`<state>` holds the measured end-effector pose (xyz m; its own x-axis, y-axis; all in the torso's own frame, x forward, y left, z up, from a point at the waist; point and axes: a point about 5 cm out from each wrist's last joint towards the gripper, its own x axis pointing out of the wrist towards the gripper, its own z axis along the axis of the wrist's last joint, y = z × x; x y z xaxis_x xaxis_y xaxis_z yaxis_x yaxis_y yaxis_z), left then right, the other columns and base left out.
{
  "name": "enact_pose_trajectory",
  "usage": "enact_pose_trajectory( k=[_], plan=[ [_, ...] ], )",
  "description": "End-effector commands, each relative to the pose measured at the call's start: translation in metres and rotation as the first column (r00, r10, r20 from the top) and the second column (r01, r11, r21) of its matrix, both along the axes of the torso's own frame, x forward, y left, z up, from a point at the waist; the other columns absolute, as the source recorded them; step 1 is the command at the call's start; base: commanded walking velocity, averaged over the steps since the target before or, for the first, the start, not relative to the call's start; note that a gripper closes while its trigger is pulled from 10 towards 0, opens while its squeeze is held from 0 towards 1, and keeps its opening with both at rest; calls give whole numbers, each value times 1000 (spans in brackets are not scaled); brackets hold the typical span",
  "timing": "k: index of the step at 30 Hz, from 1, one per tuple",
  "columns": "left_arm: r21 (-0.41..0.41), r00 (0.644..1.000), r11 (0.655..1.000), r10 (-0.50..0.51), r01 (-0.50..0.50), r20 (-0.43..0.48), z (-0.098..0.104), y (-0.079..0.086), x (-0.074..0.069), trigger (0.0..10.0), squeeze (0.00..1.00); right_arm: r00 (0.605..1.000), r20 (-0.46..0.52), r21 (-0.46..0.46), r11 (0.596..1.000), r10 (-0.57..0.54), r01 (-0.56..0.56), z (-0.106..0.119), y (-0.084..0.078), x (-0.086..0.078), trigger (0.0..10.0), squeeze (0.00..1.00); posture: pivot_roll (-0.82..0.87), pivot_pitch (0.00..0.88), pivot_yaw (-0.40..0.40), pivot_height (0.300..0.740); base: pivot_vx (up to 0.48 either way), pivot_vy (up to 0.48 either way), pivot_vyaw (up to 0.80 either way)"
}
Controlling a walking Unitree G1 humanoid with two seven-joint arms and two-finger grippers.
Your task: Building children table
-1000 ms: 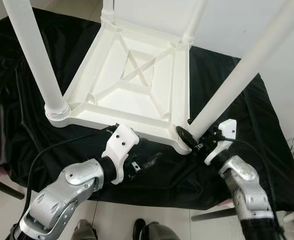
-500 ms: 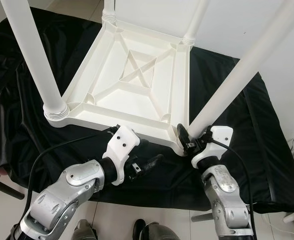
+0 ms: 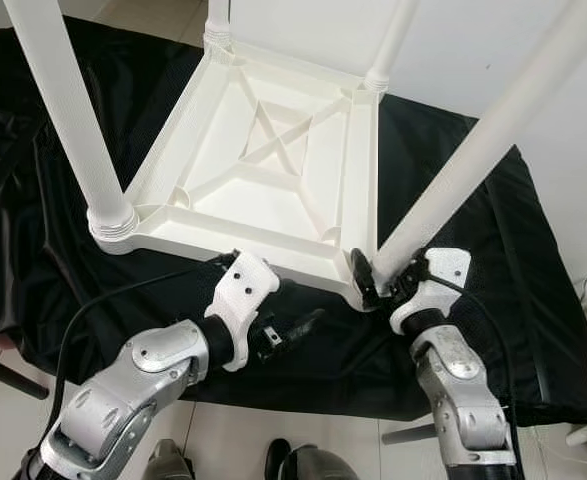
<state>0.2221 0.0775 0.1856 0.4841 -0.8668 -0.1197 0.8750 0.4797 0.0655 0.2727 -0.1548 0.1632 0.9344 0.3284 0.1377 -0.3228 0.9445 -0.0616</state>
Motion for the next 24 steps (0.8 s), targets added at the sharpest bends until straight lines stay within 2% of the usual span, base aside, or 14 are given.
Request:
enact_pose_trajectory(
  k=[1, 2, 3, 7, 9, 11, 13, 16, 17, 18, 19, 24],
  plan=[
    [0, 1000, 1000, -27, 27, -11, -3, -3, -5, 10000, 0, 989, -22, -34, 988, 149, -150, 0, -6, -1, 10000, 1000, 121, 176, -163, 740, 0, 0, 0],
    [0, 1000, 1000, -27, 27, -11, -3, -3, -5, 10000, 0, 989, -22, -34, 988, 149, -150, 0, -6, -1, 10000, 1000, 121, 176, -163, 740, 0, 0, 0],
    [0, 1000, 1000, -26, 26, -11, -3, -3, -4, 10000, 0, 977, -34, -62, 976, 209, -211, 2, -12, 1, 10000, 0, 120, 179, -162, 740, 0, 0, 0],
    [0, 1000, 1000, -24, 24, -10, -2, -3, -3, 10000, 0, 963, -48, -95, 958, 266, -269, 5, -21, 4, 10000, 0, 122, 182, -157, 740, 0, 0, 0],
    [1, 1000, 1000, -19, 19, -7, -1, -1, -2, 10000, 0, 940, -54, -132, 930, 338, -342, 7, -26, 7, 10000, 0, 126, 183, -150, 740, 0, 0, 0],
    [1, 1000, 1000, -19, 19, -7, -1, -1, -2, 10000, 0, 940, -54, -132, 930, 338, -342, 7, -26, 7, 10000, 0, 126, 183, -150, 740, 0, 0, 0],
    [1, 1000, 1000, -14, 14, -6, 0, 0, -2, 10000, 0, 919, -67, -170, 903, 388, -394, 5, -29, 11, 10000, 0, 129, 185, -145, 740, 0, 0, 0],
    [2, 1000, 1000, -12, 12, -5, 0, 0, -2, 10000, 0, 913, -72, -188, 893, 402, -409, 2, -29, 15, 10000, 0, 133, 186, -144, 740, 0, 0, 0],
    [3, 1000, 1000, -11, 11, -4, 0, 1, -1, 10000, 0, 905, -73, -192, 884, 419, -425, 1, -30, 19, 3451, 0, 132, 186, -141, 740, 0, 0, 0],
    [3, 1000, 1000, -11, 11, -4, 0, 1, -1, 10000, 0, 905, -73, -192, 884, 419, -425, 1, -30, 19, 3451, 0, 132, 186, -141, 740, 0, 0, 0],
    [4, 1000, 1000, -9, 9, -3, 0, 1, -1, 10000, 0, 896, -73, -191, 876, 438, -444, -1, -29, 23, 0, 0, 136, 188, -140, 740, 0, 0, 0],
    [6, 1000, 1000, -7, 7, -1, 1, 2, -1, 10000, 0, 883, -80, -183, 864, 463, -470, -4, -30, 27, 0, 0, 139, 190, -140, 740, 0, 0, 0]
  ],
)
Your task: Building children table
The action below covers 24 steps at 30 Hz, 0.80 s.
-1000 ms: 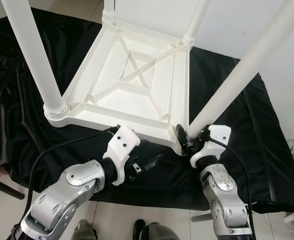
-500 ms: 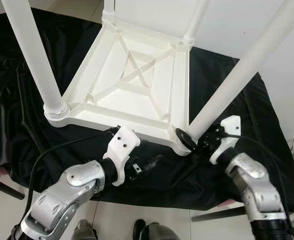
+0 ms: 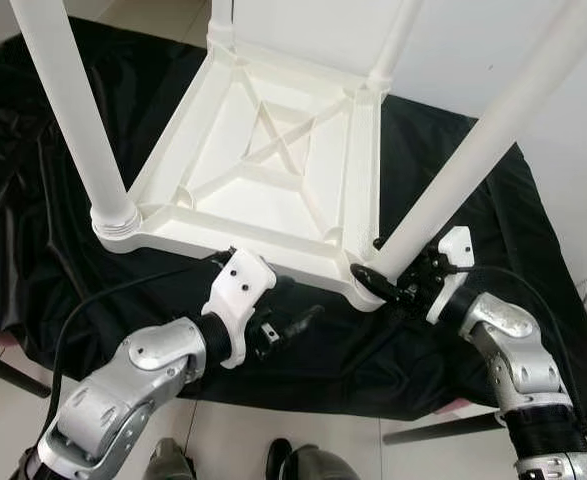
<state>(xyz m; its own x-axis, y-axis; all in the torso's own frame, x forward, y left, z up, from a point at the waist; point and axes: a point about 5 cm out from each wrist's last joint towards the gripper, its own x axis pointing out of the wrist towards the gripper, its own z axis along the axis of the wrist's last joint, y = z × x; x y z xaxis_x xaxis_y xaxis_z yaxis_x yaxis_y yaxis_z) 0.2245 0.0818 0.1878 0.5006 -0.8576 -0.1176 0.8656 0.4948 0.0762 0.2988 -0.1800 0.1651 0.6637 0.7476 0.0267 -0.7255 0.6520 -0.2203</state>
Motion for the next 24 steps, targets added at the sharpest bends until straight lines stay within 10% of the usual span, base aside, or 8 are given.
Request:
enact_pose_trajectory(
  k=[1, 8, 9, 20, 24],
  plan=[
    [2, 1000, 1000, -24, 24, -11, -1, -2, -3, 10000, 0, 999, -31, -7, 1000, -7, 7, -6, -5, 0, 0, 0, 139, 190, -140, 740, 0, 0, 0],
    [1, 1000, 1000, -24, 24, -14, -1, -2, -4, 10000, 0, 999, -35, 17, 999, -39, 40, -10, -8, -2, 0, 0, 138, 195, -139, 740, 0, 0, 0],
    [1, 1000, 1000, -25, 25, -14, -1, -3, -4, 10000, 0, 997, -41, 14, 997, -69, 69, -11, -8, -3, 10000, 0, 137, 196, -142, 740, 0, 0, 0],
    [-5, 999, 999, -37, 37, -26, -2, -4, -7, 10000, 0, 934, -54, 49, 934, -352, 355, -21, -7, -12, 10000, 0, 119, 208, -138, 740, 0, 0, 0],
    [-3, 999, 999, -40, 40, -29, -3, -4, -7, 10000, 0, 849, -83, 70, 847, -521, 527, -22, -12, -11, 10000, 0, 117, 208, -138, 740, 0, 0, 0]
  ],
)
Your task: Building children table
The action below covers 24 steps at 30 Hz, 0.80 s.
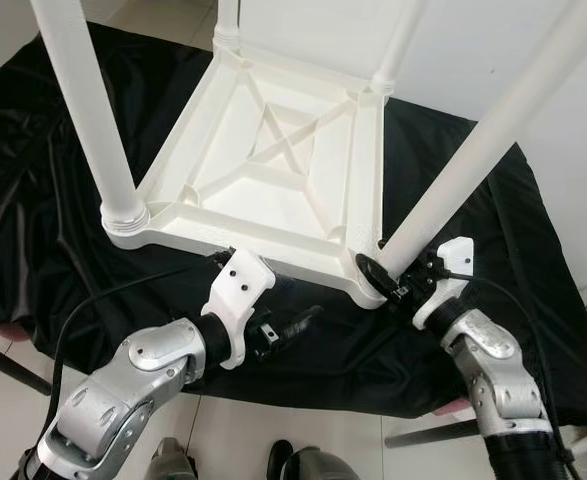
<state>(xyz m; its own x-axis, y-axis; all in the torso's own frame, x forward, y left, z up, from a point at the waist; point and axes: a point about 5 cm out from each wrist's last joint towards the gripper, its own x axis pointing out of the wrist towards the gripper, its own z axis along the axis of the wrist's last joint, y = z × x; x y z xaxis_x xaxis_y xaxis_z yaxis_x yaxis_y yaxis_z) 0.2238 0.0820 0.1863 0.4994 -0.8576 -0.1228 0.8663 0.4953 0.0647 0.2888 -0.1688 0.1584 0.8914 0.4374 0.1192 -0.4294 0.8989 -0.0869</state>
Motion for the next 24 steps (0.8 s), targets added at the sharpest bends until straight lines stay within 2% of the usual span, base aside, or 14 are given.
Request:
enact_pose_trajectory(
  k=[1, 3, 4, 6, 7, 9, 10, 11, 14, 19, 20, 23, 24],
  plan=[
    [-2, 999, 999, -41, 41, -17, -2, -5, -6, 10000, 0, 972, -79, -63, 974, -223, 219, -16, -24, -1, 10000, 0, 117, 208, -138, 740, 0, 0, 0],
    [-2, 999, 999, -41, 41, -17, -2, -5, -6, 10000, 0, 972, -79, -63, 974, -223, 219, -16, -24, -1, 10000, 0, 117, 208, -138, 740, 0, 0, 0],
    [-2, 999, 999, -42, 42, -17, -2, -5, -7, 10000, 0, 953, -83, -45, 957, -291, 288, -16, -24, -3, 10000, 0, 115, 209, -141, 740, 0, 0, 0],
    [-4, 999, 999, -43, 43, -18, -2, -5, -7, 10000, 0, 893, -90, -37, 897, -441, 440, -18, -24, -6, 10000, 0, 116, 204, -148, 740, 0, 0, 0],
    [-4, 999, 999, -43, 43, -18, -2, -5, -7, 10000, 0, 893, -90, -37, 897, -441, 440, -18, -24, -6, 10000, 0, 116, 204, -148, 740, 0, 0, 0],
    [-6, 999, 999, -45, 45, -17, -3, -6, -7, 10000, 0, 811, -100, -51, 817, -577, 575, -21, -19, -10, 10000, 0, 119, 194, -159, 740, 0, 0, 0],
    [-6, 999, 999, -46, 46, -17, -3, -7, -7, 10000, 0, 780, -114, -55, 788, -615, 613, -23, -16, -12, 10000, 0, 119, 194, -159, 740, 0, 0, 0],
    [-8, 999, 999, -46, 45, -16, -3, -7, -7, 10000, 0, 765, -110, -67, 773, -634, 631, -23, -9, -14, 10000, 0, 119, 194, -159, 740, 0, 0, 0],
    [-9, 999, 999, -44, 44, -16, -3, -8, -7, 10000, 0, 770, -122, -61, 779, -626, 624, -24, 4, -17, 10000, 0, 125, 188, -162, 740, 0, 0, 0],
    [-7, 999, 999, -46, 46, -17, -4, -8, -8, 10000, 0, 782, -108, -61, 789, -614, 611, -21, -2, -15, 10000, 0, 126, 184, -162, 740, 0, 0, 0],
    [-6, 999, 999, -47, 47, -17, -4, -8, -8, 10000, 0, 781, -99, -49, 787, -616, 615, -19, -6, -14, 10000, 1000, 126, 184, -162, 740, 0, 0, 0],
    [-4, 999, 999, -48, 48, -15, -4, -8, -8, 10000, 0, 787, -58, -28, 789, -614, 614, -12, -17, -12, 10000, 1000, 125, 182, -164, 740, 0, 0, 0],
    [-3, 999, 999, -49, 49, -15, -4, -8, -8, 10000, 0, 803, -53, -16, 804, -594, 594, -10, -18, -11, 10000, 1000, 125, 182, -164, 740, 0, 0, 0]
  ],
)
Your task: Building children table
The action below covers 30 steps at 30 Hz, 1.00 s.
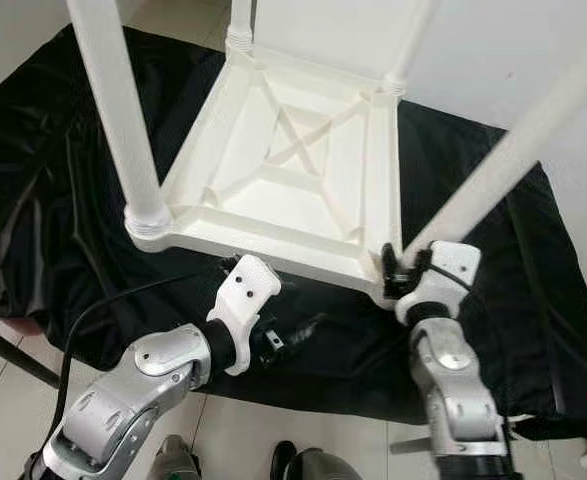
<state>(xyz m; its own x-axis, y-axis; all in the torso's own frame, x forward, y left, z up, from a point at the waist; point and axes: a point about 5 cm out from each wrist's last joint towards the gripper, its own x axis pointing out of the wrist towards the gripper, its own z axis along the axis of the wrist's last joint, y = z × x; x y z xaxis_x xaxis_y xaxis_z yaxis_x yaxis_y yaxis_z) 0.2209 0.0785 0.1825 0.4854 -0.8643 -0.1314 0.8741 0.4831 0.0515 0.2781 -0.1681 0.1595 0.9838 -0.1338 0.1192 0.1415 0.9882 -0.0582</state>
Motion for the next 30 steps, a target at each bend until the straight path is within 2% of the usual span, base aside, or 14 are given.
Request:
enact_pose_trajectory(
  k=[1, 4, 7, 9, 10, 12, 13, 15, 17, 19, 23, 25, 26, 30],
  plan=[
    [-4, 999, 999, -35, 35, 1, 0, -4, -5, 10000, 0, 997, -57, -13, 999, -48, 48, -11, -19, 0, 10000, 1000, 125, 182, -164, 740, 0, 0, 0],
    [-5, 999, 999, -35, 35, 1, 0, -5, -4, 10000, 0, 1000, -22, 4, 1000, 9, -9, -5, -20, 3, 10000, 1000, 125, 181, -164, 740, 0, 0, 0],
    [-5, 999, 999, -37, 37, -2, 0, -4, -5, 10000, 0, 980, -9, 9, 980, 200, -200, 0, -25, 7, 10000, 1000, 124, 184, -162, 740, 0, 0, 0],
    [-5, 999, 999, -37, 37, -2, 0, -4, -5, 10000, 0, 975, -12, 5, 975, 221, -221, 0, -25, 8, 10000, 1000, 124, 184, -162, 740, 0, 0, 0],
    [-5, 999, 999, -36, 36, -2, 0, -4, -5, 10000, 0, 952, -28, -37, 952, 304, -305, 1, -26, 9, 10000, 110, 122, 186, -159, 740, 0, 0, 0],
    [-5, 999, 999, -36, 36, -2, 0, -4, -5, 10000, 0, 932, -44, -67, 930, 360, -362, 1, -27, 10, 10000, 110, 122, 186, -159, 740, 0, 0, 0],
    [-4, 999, 999, -36, 36, -2, 0, -4, -5, 10000, 0, 892, -67, -84, 888, 448, -452, 1, -28, 10, 10000, 0, 124, 188, -154, 740, 0, 0, 0],
    [-3, 999, 999, -35, 35, 0, 1, -3, -4, 10000, 0, 834, -94, -96, 829, 543, -550, -1, -29, 11, 10000, 0, 124, 189, -151, 740, 0, 0, 0],
    [-2, 999, 999, -35, 35, 0, 1, -3, -4, 10000, 0, 817, -102, -101, 811, 568, -576, -1, -30, 12, 10000, 0, 124, 189, -151, 740, 0, 0, 0],
    [-1, 1000, 1000, -30, 30, 2, 2, -2, -3, 10000, 0, 768, -136, -132, 757, 625, -640, -5, -32, 16, 10000, 0, 125, 190, -142, 740, 0, 0, 0],
    [0, 1000, 1000, -29, 29, 4, 2, -1, -3, 10000, 0, 747, -148, -144, 733, 648, -664, -6, -32, 19, 10000, 0, 125, 191, -136, 740, 0, 0, 0],
    [0, 1000, 1000, -28, 28, 6, 3, -1, -2, 10000, 0, 717, -144, -155, 701, 682, -697, -5, -32, 27, 10000, 0, 125, 191, -128, 740, 0, 0, 0],
    [0, 1000, 1000, -28, 28, 7, 3, -1, -1, 10000, 0, 725, -134, -154, 708, 676, -689, -5, -32, 33, 118, 0, 127, 191, -126, 740, 0, 0, 0],
    [-1, 1000, 1000, -29, 29, 9, 4, -1, 0, 10000, 0, 721, -121, -154, 704, 683, -693, -4, -32, 41, 0, 0, 130, 189, -123, 740, 0, 0, 0]
  ],
)
